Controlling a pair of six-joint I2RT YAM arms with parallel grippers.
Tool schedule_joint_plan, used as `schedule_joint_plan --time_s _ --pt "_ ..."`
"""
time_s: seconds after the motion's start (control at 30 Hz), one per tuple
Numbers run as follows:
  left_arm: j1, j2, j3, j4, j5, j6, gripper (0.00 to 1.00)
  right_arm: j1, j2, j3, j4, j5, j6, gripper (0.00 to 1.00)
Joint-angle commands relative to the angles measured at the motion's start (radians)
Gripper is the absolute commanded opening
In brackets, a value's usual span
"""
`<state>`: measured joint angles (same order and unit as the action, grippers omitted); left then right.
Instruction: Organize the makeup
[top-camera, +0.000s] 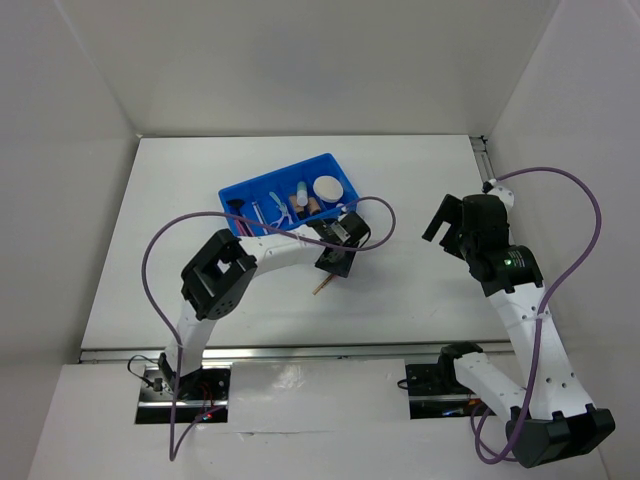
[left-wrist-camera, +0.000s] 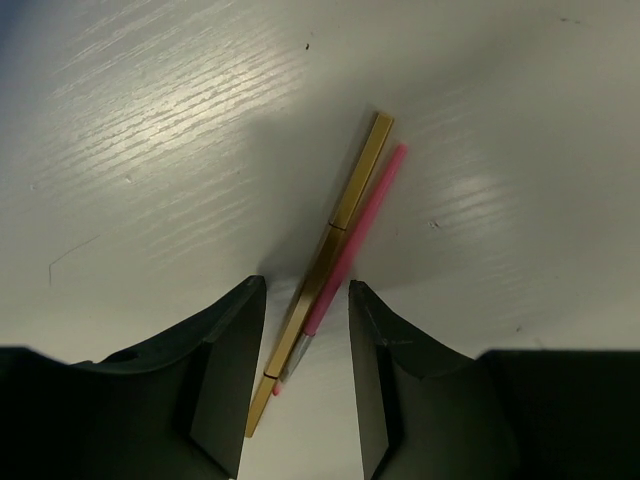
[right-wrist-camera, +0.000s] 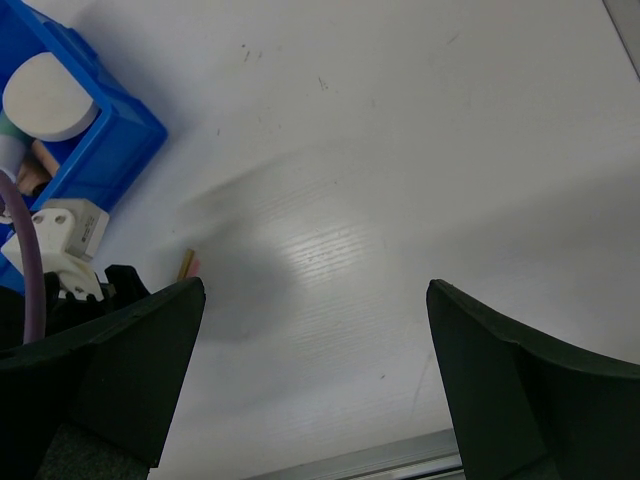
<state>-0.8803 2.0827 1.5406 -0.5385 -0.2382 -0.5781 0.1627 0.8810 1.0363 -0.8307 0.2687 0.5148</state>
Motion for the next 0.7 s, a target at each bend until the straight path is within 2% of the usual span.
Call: schedule_joint_plan --time_s 0.0,0.23,0.47,0.67 --pt "0.004 0.020 0.044 0.005 -0.030 -0.005 0.52 -0.008 0.009 0.005 0.027 -0.002 -0.012 1.00" --pt "0.004 -0.015 0.023 0.005 -0.030 -0.014 0.50 -0.008 0.009 0.005 0.027 -0.011 -0.012 1.00" --pt "0.024 -0.062 0.003 0.014 -0.032 -0.005 0.59 -0.008 0.018 0.005 0.027 -0.011 -0.012 1.00" --pt "0.046 -0.062 -0.007 0.014 -0.032 -0.005 0.59 -0.008 0.027 0.005 0.036 -0.020 -0.012 1.00"
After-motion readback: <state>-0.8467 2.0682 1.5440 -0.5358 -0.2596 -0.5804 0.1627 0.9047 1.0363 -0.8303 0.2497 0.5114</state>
